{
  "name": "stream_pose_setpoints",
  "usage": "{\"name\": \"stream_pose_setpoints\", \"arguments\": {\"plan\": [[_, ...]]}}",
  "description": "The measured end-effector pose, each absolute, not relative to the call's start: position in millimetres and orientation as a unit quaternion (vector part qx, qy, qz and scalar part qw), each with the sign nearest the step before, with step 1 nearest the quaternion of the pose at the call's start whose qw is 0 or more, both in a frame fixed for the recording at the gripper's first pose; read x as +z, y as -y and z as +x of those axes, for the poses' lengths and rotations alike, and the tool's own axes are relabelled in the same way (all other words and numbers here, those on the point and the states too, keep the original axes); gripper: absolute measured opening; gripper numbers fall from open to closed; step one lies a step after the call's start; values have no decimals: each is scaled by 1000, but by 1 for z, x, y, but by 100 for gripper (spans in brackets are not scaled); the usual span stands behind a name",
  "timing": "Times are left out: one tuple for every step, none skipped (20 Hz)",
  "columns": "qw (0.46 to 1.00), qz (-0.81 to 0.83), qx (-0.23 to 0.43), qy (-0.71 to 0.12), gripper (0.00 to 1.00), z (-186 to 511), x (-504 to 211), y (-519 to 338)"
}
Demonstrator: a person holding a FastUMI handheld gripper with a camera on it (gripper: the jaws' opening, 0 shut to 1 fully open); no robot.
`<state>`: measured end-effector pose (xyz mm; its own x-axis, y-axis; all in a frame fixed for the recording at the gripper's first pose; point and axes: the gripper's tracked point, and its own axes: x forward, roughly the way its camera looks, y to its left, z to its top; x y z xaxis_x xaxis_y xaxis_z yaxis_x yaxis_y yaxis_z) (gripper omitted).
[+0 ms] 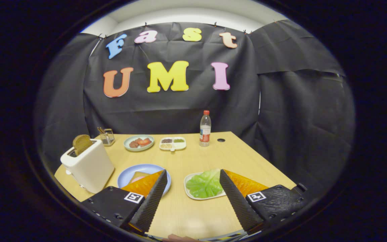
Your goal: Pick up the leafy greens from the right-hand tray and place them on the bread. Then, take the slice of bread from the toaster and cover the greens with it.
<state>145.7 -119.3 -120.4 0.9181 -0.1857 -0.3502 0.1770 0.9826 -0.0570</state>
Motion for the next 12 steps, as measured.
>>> {"name": "stream_pose_setpoints", "arguments": {"plan": [[974, -13, -100, -203, 96, 157, -134, 128], [969, -15, -105, -221, 96, 168, -146, 136], [965, -20, -111, -237, 96, 178, -156, 143], [961, -28, -114, -250, 96, 190, -167, 149], [957, -36, -114, -265, 96, 199, -179, 153], [951, -43, -118, -283, 96, 206, -192, 159], [947, -47, -118, -296, 96, 212, -201, 164], [943, -51, -113, -308, 96, 218, -210, 166], [937, -57, -114, -324, 95, 220, -220, 170], [932, -61, -116, -339, 95, 221, -230, 178], [928, -64, -112, -350, 95, 222, -236, 183], [925, -69, -110, -358, 95, 222, -241, 188]]}}
